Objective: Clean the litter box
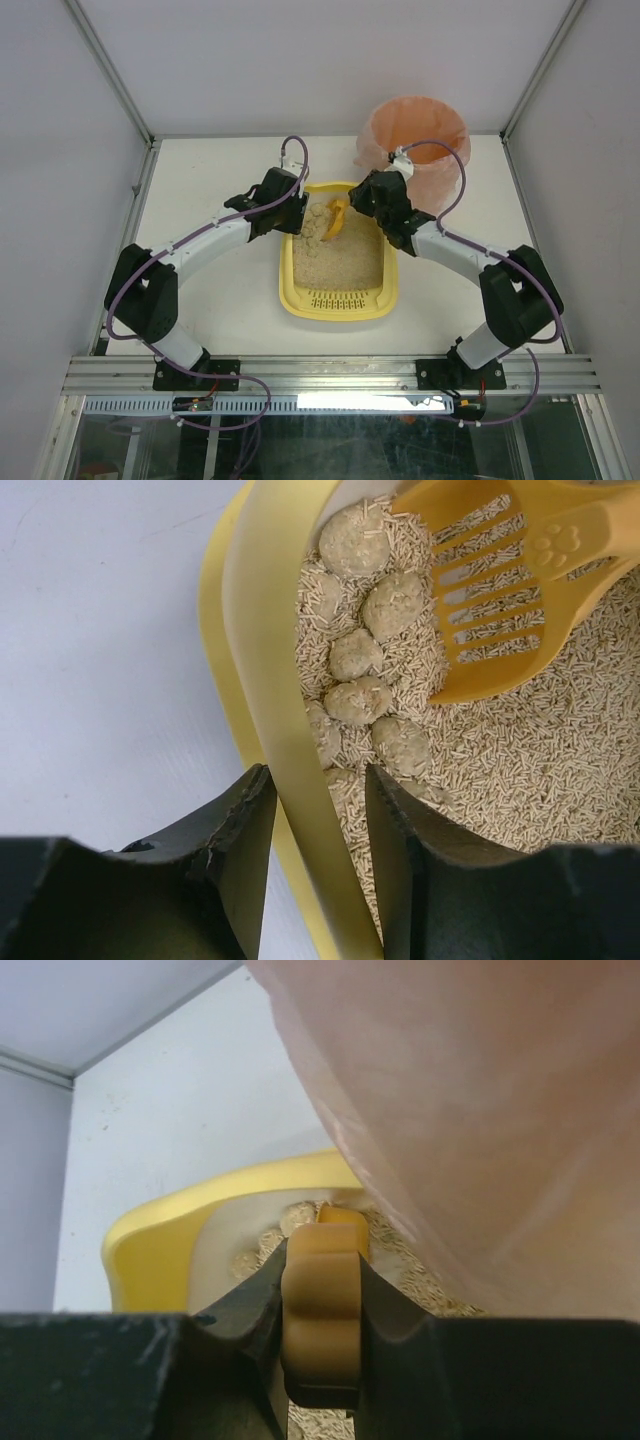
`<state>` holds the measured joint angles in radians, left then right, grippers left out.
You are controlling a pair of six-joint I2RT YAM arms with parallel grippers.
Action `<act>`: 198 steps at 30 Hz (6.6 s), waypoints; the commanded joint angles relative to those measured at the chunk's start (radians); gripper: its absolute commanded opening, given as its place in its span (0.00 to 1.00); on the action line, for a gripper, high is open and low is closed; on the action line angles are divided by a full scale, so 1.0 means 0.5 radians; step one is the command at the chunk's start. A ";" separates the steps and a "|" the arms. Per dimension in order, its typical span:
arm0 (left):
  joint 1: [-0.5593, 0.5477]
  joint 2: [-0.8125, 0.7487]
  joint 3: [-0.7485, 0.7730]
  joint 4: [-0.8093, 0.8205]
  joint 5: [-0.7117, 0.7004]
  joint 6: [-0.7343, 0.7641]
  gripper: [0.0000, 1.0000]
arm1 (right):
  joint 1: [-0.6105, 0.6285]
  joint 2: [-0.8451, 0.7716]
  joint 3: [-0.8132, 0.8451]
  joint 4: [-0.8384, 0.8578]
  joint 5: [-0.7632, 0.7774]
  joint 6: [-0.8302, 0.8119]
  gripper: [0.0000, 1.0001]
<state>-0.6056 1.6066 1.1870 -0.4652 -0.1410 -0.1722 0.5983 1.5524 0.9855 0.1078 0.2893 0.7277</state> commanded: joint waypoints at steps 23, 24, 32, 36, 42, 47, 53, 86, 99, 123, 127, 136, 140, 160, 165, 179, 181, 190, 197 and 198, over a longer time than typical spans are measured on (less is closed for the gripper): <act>-0.040 0.042 0.064 0.013 -0.015 0.034 0.37 | 0.014 -0.194 -0.535 0.873 -0.926 0.208 0.00; -0.039 0.043 0.065 0.013 -0.013 0.034 0.37 | 0.009 -0.225 -0.568 0.895 -0.926 0.208 0.00; -0.039 0.038 0.065 0.010 -0.018 0.033 0.37 | -0.074 -0.420 -0.807 1.133 -0.706 0.399 0.00; -0.041 0.039 0.065 0.010 -0.017 0.036 0.37 | -0.152 -0.424 -0.930 1.318 -0.767 0.549 0.00; -0.040 0.037 0.065 0.010 -0.024 0.037 0.37 | -0.206 -0.443 -1.027 1.455 -0.789 0.628 0.00; -0.041 0.043 0.065 0.010 -0.023 0.036 0.37 | -0.216 -0.597 -1.048 1.303 -0.714 0.596 0.00; -0.038 0.046 0.068 0.010 -0.024 0.040 0.37 | -0.222 -0.829 -1.024 0.985 -0.580 0.470 0.00; -0.039 0.043 0.065 0.004 -0.097 0.055 0.40 | -0.609 -1.709 -1.501 0.817 -0.918 0.767 0.00; -0.039 0.025 0.060 0.000 -0.096 0.055 0.41 | -0.918 -1.599 -1.661 1.355 -1.421 1.194 0.00; -0.040 0.054 0.084 -0.015 -0.084 0.051 0.41 | -1.230 -1.631 -1.793 1.463 -1.615 1.363 0.00; -0.041 0.042 0.064 -0.014 -0.105 0.052 0.42 | -1.097 -1.580 -1.692 1.495 -1.704 1.230 0.00; -0.040 0.049 0.083 -0.020 -0.107 0.047 0.44 | -1.170 -1.639 -1.660 1.374 -1.739 1.167 0.00; -0.040 0.044 0.073 -0.031 -0.123 0.045 0.44 | -1.185 -1.703 -1.671 1.302 -1.660 1.159 0.00; -0.040 0.066 0.094 -0.036 -0.101 0.044 0.45 | -1.250 -1.737 -1.771 1.303 -1.608 1.195 0.00; -0.040 0.068 0.097 -0.036 -0.097 0.042 0.46 | -1.194 -1.651 -1.679 1.421 -1.747 1.143 0.00; -0.040 0.072 0.102 -0.039 -0.092 0.043 0.46 | -1.280 -1.715 -1.705 1.367 -1.753 1.115 0.00; -0.040 0.073 0.096 -0.039 -0.100 0.044 0.46 | -1.303 -1.778 -1.748 1.314 -1.693 1.133 0.00; -0.040 0.073 0.080 -0.045 -0.127 0.043 0.46 | -1.183 -1.643 -1.645 1.371 -1.801 1.044 0.00; -0.041 0.079 0.085 -0.044 -0.119 0.042 0.46 | -1.275 -1.670 -1.684 1.324 -1.772 1.094 0.00; -0.041 0.076 0.081 -0.045 -0.126 0.043 0.46 | -1.194 -1.604 -1.628 1.368 -1.864 1.042 0.00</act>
<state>-0.6403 1.6344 1.2114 -0.4534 -0.1524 -0.1783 -0.0444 0.7353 0.1013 0.7338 -0.6010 1.2804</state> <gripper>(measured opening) 0.461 0.221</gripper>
